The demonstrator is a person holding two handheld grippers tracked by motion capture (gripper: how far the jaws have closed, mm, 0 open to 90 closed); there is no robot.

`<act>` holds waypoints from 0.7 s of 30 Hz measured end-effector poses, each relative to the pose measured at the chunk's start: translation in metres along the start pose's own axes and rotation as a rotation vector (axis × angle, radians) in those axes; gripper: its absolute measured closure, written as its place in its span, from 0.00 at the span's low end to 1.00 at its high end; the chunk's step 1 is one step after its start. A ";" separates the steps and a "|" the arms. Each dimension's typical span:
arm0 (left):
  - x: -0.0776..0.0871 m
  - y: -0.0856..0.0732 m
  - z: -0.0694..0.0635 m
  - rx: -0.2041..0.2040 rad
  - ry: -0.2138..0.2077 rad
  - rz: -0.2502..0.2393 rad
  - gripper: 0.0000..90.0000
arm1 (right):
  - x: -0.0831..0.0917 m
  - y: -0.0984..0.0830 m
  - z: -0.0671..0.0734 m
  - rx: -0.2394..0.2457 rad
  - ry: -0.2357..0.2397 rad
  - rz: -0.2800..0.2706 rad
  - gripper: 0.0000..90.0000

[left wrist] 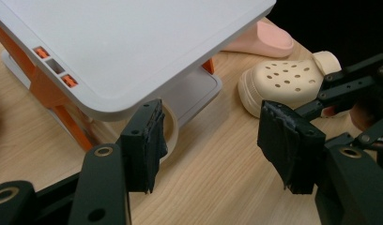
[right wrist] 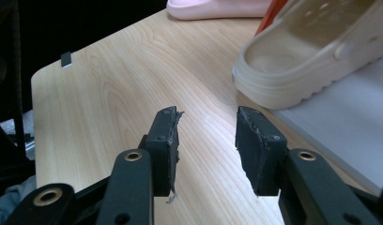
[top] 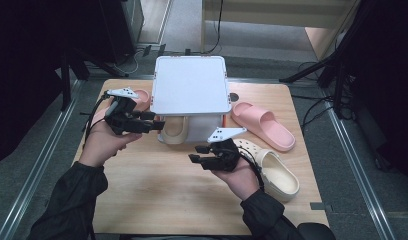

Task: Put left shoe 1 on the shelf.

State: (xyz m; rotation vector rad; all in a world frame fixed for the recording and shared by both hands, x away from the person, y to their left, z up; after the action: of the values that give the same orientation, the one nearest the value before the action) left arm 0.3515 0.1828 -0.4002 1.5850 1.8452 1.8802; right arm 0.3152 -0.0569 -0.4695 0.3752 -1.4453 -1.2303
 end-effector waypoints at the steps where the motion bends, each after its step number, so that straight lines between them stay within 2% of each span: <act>1: -0.001 -0.001 -0.002 -0.004 0.002 0.000 0.46 | 0.003 -0.001 -0.001 -0.005 0.005 0.000 0.67; 9: -0.010 -0.021 -0.010 -0.021 0.003 -0.001 0.46 | 0.022 -0.015 -0.010 0.012 -0.003 0.011 0.67; 13: -0.018 -0.033 -0.011 -0.022 0.004 0.021 0.46 | 0.030 -0.023 -0.016 -0.009 0.001 0.015 0.67; 17: -0.027 -0.045 -0.014 -0.035 0.003 0.029 0.45 | 0.039 -0.028 -0.021 -0.004 -0.016 0.018 0.67; 21: -0.039 -0.055 -0.018 -0.047 -0.007 0.042 0.45 | 0.055 -0.033 -0.026 -0.019 -0.040 0.008 0.67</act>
State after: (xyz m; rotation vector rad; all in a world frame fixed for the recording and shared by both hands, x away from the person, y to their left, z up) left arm 0.3257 0.1602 -0.4609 1.6257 1.7644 1.9186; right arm 0.3080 -0.1254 -0.4729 0.3327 -1.4668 -1.2508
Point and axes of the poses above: each handheld gripper's, and its own axes: x roughly backward along the jaws, y roughly out of its top, z roughly to its left, the point moved 4 cm from there along -x, roughly forward along the jaws, and after that the axes turned 2 degrees about -z, right-handed, at the moved point
